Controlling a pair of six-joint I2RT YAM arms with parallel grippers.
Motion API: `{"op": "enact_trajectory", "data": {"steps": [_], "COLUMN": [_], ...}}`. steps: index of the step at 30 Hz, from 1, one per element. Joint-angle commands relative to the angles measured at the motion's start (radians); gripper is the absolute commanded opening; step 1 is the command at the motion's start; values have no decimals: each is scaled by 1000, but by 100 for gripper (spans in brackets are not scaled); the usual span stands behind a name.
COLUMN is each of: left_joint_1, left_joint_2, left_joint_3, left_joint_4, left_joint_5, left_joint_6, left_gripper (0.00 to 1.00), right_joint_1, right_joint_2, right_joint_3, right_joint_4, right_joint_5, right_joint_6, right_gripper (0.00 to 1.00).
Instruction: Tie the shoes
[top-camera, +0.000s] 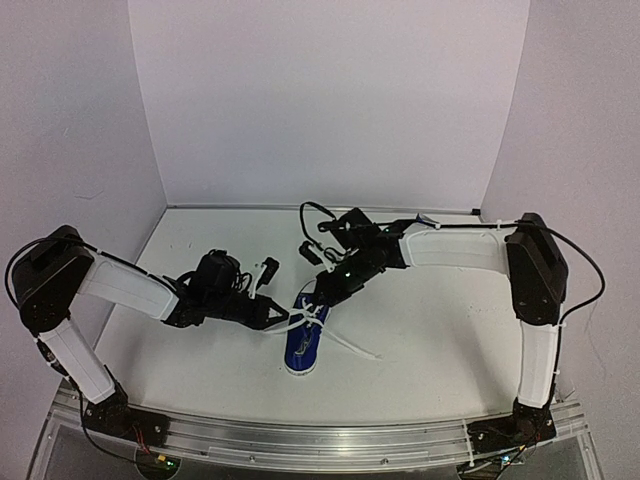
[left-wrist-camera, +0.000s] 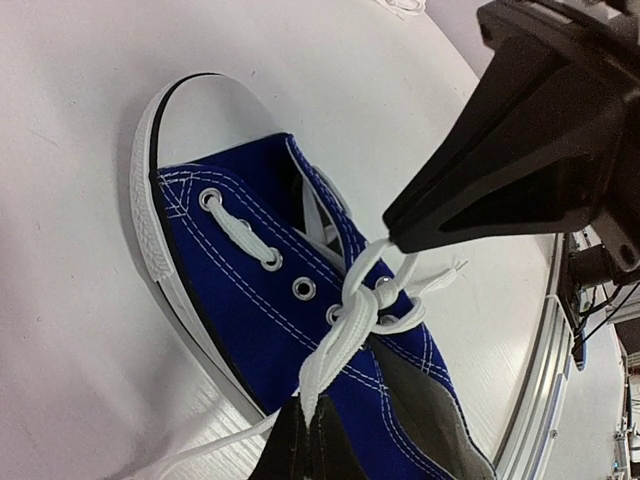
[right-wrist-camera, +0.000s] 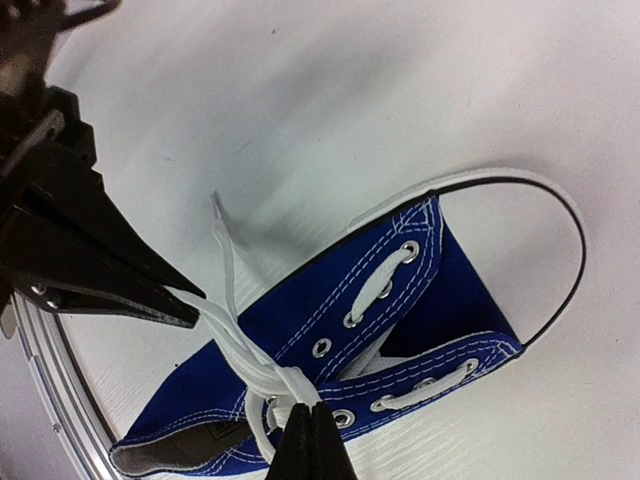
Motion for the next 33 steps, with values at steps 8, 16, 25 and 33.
{"op": "enact_trajectory", "data": {"steps": [8,16,25,33], "left_joint_1": [5,4,-15,-78], "left_joint_2": [-2,-4,-246,-376], "left_joint_3": [28,53,-64,-119], "left_joint_4": [-23,-91,-9,20], "left_joint_5": [-40,-84,-213,-242], "left_joint_6": [27,93,252,589], "left_gripper": [0,1,27,43], "right_joint_1": [2,0,1,0], "right_joint_2": [-106,-149,-139,-131], "right_joint_3": [-69,-150,-180,-183], "right_joint_4": [82,183,267,276], "right_joint_5": [16,-5,-35,-35], "right_joint_6": [35,94,154,170], "right_gripper": [0,0,0,0]}}
